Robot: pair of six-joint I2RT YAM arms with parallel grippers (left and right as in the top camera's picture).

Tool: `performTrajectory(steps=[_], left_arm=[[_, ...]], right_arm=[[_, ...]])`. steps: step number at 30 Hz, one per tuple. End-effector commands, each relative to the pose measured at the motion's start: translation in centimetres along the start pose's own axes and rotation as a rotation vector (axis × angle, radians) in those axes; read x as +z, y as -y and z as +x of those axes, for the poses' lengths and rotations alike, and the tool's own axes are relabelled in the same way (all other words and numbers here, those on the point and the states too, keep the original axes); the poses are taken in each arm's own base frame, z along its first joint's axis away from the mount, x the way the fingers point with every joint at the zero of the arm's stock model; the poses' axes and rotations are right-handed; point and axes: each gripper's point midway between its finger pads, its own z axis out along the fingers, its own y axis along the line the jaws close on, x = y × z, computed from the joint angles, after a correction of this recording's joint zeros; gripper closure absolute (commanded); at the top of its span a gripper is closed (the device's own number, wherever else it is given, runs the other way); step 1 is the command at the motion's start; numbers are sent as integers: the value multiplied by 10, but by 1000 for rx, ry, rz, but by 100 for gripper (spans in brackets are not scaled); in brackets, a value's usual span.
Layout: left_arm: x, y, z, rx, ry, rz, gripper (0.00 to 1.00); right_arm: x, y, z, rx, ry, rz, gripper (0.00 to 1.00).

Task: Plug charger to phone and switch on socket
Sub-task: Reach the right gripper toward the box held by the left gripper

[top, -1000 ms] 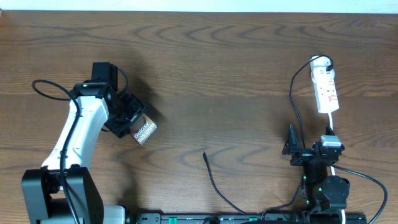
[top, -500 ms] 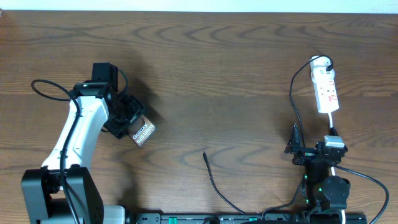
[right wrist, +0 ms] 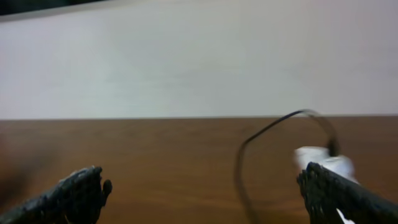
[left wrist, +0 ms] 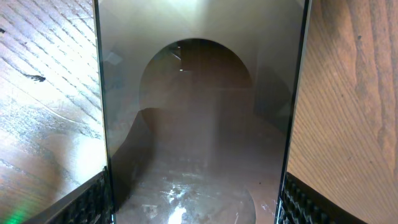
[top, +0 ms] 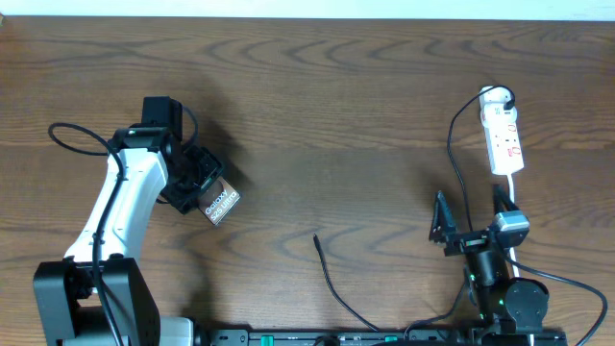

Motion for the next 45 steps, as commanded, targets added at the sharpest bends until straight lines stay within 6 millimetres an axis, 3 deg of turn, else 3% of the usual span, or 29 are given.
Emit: performTrajectory(steps=[1, 5, 8, 13, 16, 18, 21, 24, 28, 29, 36, 41, 45], left_arm=[[-13, 8, -9, 25, 49, 30, 92], [-13, 9, -10, 26, 54, 35, 93], [-13, 9, -10, 26, 54, 35, 93], [-13, 9, -10, 26, 54, 34, 93], [-13, 9, -10, 26, 54, 35, 93], [-13, 9, -10, 26, 54, 34, 93], [-13, 9, -10, 26, 54, 35, 93], [-13, 9, -10, 26, 53, 34, 92], [-13, 9, -10, 7, 54, 36, 93], [-13, 10, -11, -34, 55, 38, 93], [-13, 14, -8, -181, 33, 63, 92], [-12, 18, -2, -294, 11, 73, 93], [-11, 23, 4, -370, 0, 70, 92]], right_arm=[[-9, -36, -40, 101, 12, -173, 1], [-9, -58, -74, 112, -50, -268, 1], [3, -77, -92, 145, -152, -373, 1], [32, -115, -103, 438, -450, -614, 1], [42, -140, -115, 559, -580, -874, 1], [55, -143, -113, 612, -628, -957, 1], [83, -135, -91, 707, -692, -931, 1], [116, -119, -57, 937, -815, -764, 1], [137, -119, -20, 1026, -900, -735, 1], [141, -127, 0, 1032, -943, -745, 1], [141, -174, 72, 953, -1070, -797, 1], [131, -219, 99, 868, -1096, -932, 1], [126, -241, 109, 857, -1121, -928, 1]])
